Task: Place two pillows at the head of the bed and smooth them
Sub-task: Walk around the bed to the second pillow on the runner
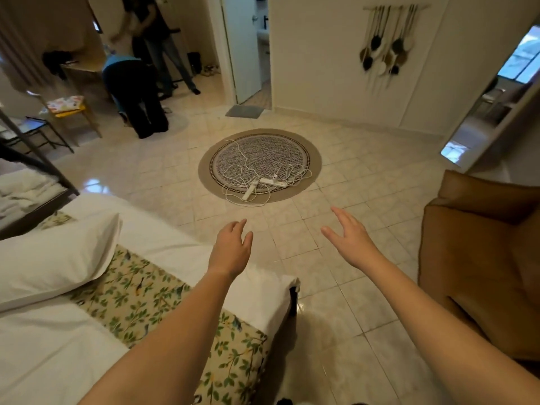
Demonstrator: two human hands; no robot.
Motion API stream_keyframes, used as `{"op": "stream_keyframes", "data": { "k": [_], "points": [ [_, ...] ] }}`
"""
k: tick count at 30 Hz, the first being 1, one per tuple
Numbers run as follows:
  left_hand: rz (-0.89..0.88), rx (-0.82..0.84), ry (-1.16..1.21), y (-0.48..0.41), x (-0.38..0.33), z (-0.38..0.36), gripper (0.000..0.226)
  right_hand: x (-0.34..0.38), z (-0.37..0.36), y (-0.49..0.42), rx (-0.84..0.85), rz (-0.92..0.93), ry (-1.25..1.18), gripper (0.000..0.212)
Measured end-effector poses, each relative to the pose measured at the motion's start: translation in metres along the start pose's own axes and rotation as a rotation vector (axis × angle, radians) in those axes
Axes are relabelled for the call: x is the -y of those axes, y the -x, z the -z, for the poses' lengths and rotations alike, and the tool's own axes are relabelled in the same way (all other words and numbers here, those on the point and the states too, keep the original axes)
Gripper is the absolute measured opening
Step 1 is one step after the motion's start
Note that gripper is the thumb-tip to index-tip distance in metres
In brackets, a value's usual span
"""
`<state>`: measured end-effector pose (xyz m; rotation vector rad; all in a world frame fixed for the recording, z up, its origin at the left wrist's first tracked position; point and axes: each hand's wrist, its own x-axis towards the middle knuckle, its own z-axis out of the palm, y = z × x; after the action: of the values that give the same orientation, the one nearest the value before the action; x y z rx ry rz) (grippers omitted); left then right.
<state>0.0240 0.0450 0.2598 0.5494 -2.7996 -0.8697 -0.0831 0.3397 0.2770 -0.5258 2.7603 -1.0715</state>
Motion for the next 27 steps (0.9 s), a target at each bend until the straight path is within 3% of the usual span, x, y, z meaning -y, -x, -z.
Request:
{"op": "stream_keyframes", "data": {
  "k": [8,16,27],
  "points": [
    [-0.005,0.012,-0.026,-0.104,-0.034,-0.057,0.052,-0.064,0.024,-0.101,0.036,-0.046,-0.012,0.076],
    [0.084,-0.091,0.008,-0.207,-0.094,-0.104,0.051,-0.113,0.072,-0.237,0.121,0.040,0.038,0.073],
    [0.240,-0.209,0.014,-0.319,-0.106,-0.117,0.051,-0.111,0.075,-0.421,0.234,0.222,0.056,0.083]
  ]
}}
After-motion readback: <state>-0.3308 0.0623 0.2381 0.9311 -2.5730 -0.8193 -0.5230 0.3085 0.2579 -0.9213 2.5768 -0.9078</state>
